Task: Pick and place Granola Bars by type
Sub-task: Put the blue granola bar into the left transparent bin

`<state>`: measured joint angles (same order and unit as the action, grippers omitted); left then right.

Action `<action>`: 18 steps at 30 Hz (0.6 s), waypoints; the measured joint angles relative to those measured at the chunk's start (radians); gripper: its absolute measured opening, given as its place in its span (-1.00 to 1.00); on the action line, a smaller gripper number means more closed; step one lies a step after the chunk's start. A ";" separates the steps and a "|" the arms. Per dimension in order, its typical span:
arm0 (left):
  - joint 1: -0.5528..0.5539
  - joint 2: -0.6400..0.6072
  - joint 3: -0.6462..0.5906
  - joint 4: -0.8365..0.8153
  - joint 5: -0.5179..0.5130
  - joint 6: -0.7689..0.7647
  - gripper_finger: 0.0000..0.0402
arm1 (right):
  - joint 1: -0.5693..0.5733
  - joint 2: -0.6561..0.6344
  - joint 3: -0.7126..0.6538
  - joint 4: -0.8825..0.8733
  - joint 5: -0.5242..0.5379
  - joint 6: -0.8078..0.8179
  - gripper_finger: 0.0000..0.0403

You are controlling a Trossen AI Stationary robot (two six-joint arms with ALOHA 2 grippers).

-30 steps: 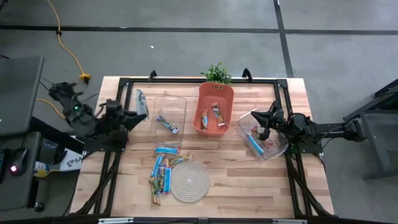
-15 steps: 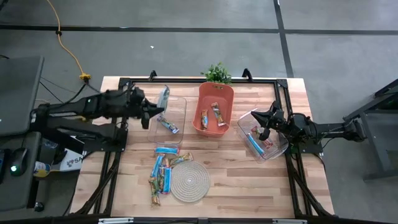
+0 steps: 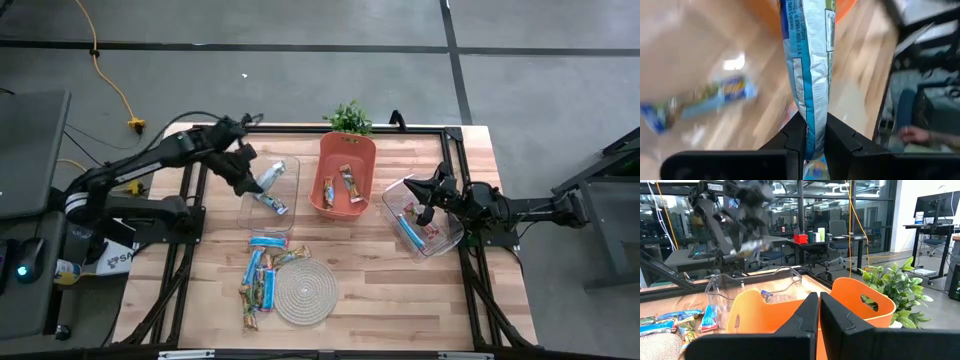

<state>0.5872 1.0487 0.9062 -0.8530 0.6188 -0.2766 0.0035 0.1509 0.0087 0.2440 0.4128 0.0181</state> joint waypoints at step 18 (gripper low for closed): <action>0.012 0.257 0.000 -0.163 -0.347 0.506 -0.77 | 0.000 0.000 0.000 0.000 0.000 0.000 -1.00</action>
<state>0.5991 1.3056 0.9066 -1.0164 0.2722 0.2289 0.0035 0.1509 0.0086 0.2440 0.4126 0.0181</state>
